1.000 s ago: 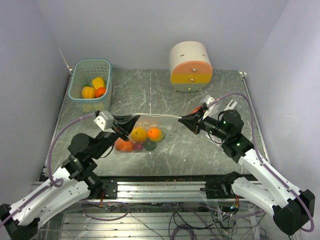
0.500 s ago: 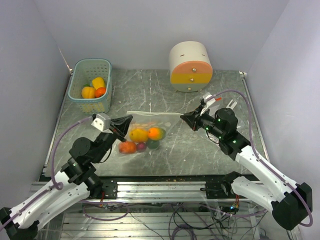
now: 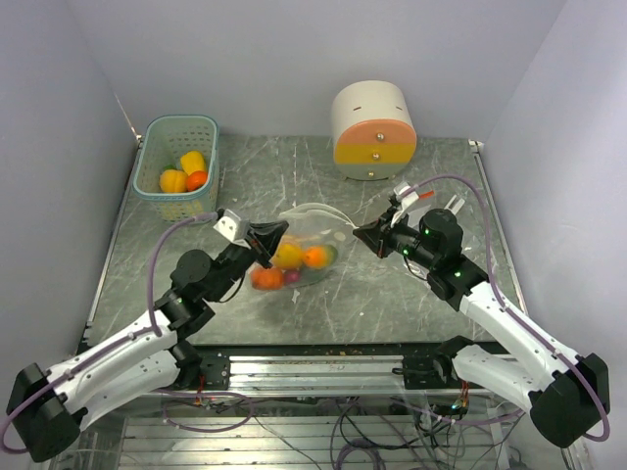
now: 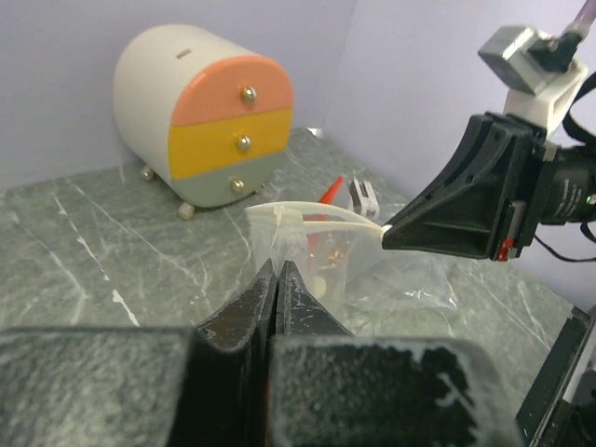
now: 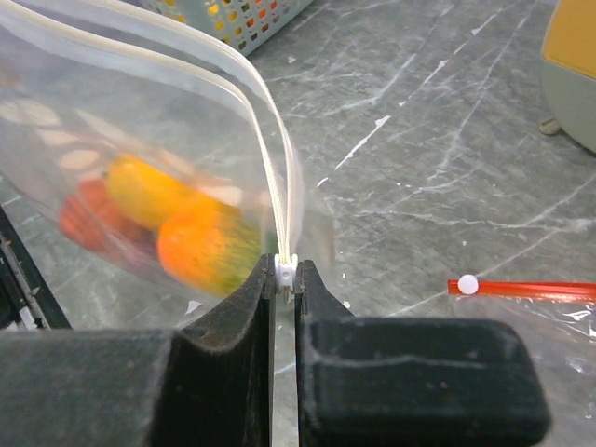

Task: Open the zip-top bag and remove the fake food
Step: Unzip the zipper food storage bag, then open the zipper of the food storage bag at the center of the board.

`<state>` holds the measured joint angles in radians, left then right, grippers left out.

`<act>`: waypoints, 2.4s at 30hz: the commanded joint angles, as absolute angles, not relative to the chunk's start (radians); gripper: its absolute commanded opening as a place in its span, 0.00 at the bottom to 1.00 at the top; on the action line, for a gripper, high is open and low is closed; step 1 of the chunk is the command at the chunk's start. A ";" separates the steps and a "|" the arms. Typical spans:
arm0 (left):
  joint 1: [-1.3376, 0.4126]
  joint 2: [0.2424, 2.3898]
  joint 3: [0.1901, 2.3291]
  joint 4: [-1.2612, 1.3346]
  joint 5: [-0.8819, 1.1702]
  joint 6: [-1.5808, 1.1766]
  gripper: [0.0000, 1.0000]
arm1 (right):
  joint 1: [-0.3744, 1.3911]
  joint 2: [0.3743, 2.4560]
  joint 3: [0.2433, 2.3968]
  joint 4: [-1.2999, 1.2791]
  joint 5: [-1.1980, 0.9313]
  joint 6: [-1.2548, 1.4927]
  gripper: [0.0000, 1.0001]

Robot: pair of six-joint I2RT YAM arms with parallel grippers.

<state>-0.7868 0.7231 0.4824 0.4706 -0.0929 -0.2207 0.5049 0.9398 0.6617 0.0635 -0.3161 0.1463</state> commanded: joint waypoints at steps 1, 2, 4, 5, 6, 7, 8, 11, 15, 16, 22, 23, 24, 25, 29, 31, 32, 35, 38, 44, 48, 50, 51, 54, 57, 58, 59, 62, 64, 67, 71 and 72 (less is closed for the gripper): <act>-0.781 0.790 0.463 0.636 0.022 -0.272 0.07 | 0.502 0.943 0.666 0.131 -0.381 0.154 0.00; -0.781 0.804 0.464 0.643 0.034 -0.276 0.07 | 0.502 0.943 0.666 0.134 -0.381 0.156 0.00; -0.780 0.821 0.463 0.653 0.050 -0.281 0.07 | 0.504 0.941 0.666 0.136 -0.376 0.157 0.00; -0.781 0.822 0.461 0.655 0.051 -0.281 0.07 | 0.503 0.939 0.669 0.131 -0.364 0.156 0.00; -0.781 0.820 0.459 0.653 0.046 -0.281 0.07 | 0.502 0.933 0.672 0.120 -0.338 0.158 0.00; -0.780 0.816 0.455 0.651 0.040 -0.283 0.07 | 0.503 0.928 0.675 0.110 -0.318 0.159 0.06; -0.781 0.810 0.450 0.649 0.033 -0.284 0.07 | 0.503 0.920 0.677 0.100 -0.295 0.162 0.14; -0.781 0.803 0.421 0.677 0.028 -0.305 0.07 | 0.502 0.889 0.685 0.077 -0.236 0.182 0.39; -0.781 0.837 0.383 0.734 0.046 -0.320 0.07 | 0.503 0.798 0.638 0.150 -0.141 0.297 0.57; -0.782 0.849 0.372 0.762 0.050 -0.328 0.07 | 0.503 0.773 0.609 0.196 -0.135 0.342 0.61; -0.782 0.920 0.338 0.866 0.080 -0.354 0.07 | 0.502 0.764 0.489 0.375 -0.163 0.647 0.68; -0.782 0.928 0.336 0.879 0.088 -0.355 0.07 | 0.503 0.754 0.437 0.449 -0.163 0.752 0.69; -0.782 0.933 0.334 0.892 0.096 -0.358 0.07 | 0.503 0.747 0.372 0.593 -0.158 0.847 0.69; -0.782 0.938 0.331 0.910 0.104 -0.362 0.07 | 0.504 0.747 0.325 0.669 -0.144 0.923 0.71; -0.785 0.963 0.328 0.957 0.155 -0.366 0.07 | 0.505 0.824 0.272 0.739 -0.155 1.130 0.86; -0.794 0.978 0.326 0.973 0.169 -0.350 0.07 | 0.507 0.890 0.285 0.746 -0.176 1.179 0.91; -0.801 0.985 0.324 0.982 0.173 -0.344 0.07 | 0.507 0.922 0.293 0.749 -0.182 1.203 0.93; -0.825 1.008 0.323 1.000 0.186 -0.323 0.07 | 0.509 1.012 0.312 0.795 -0.213 1.273 0.97; -0.849 1.026 0.337 0.978 0.192 -0.284 0.07 | 0.517 1.110 0.329 0.881 -0.272 1.344 0.98; -0.894 1.042 0.360 0.929 0.175 -0.213 0.07 | 0.535 1.267 0.334 1.077 -0.326 1.475 0.97; -0.903 1.057 0.371 0.903 0.166 -0.180 0.07 | 0.555 1.334 0.343 1.162 -0.357 1.532 0.88; -0.906 1.058 0.370 0.895 0.140 -0.174 0.07 | 0.561 1.360 0.337 1.213 -0.367 1.559 0.73; -0.906 1.057 0.368 0.894 0.125 -0.172 0.07 | 0.563 1.370 0.330 1.237 -0.368 1.572 0.66; -0.905 1.050 0.368 0.867 0.080 -0.164 0.07 | 0.566 1.383 0.313 1.276 -0.365 1.588 0.40; -0.906 1.043 0.368 0.855 0.068 -0.160 0.07 | 0.566 1.376 0.316 1.253 -0.365 1.573 0.14; -0.906 1.041 0.368 0.853 0.063 -0.162 0.07 | 0.566 1.371 0.317 1.243 -0.362 1.566 0.08; -0.906 1.039 0.367 0.851 0.059 -0.163 0.07 | 0.566 1.365 0.319 1.232 -0.358 1.559 0.02; -0.907 1.032 0.365 0.846 0.045 -0.163 0.07 | 0.566 1.341 0.329 1.181 -0.355 1.525 0.00; -0.907 1.026 0.363 0.843 0.039 -0.162 0.07 | 0.566 1.325 0.339 1.147 -0.355 1.504 0.00; -0.906 1.015 0.363 0.836 0.035 -0.160 0.07 | 0.566 1.304 0.349 1.111 -0.353 1.485 0.00; -0.905 1.007 0.360 0.828 0.036 -0.147 0.07 | 0.566 1.285 0.343 1.085 -0.359 1.499 0.07; -0.906 1.006 0.360 0.825 0.035 -0.143 0.07 | 0.566 1.284 0.336 1.097 -0.360 1.521 0.20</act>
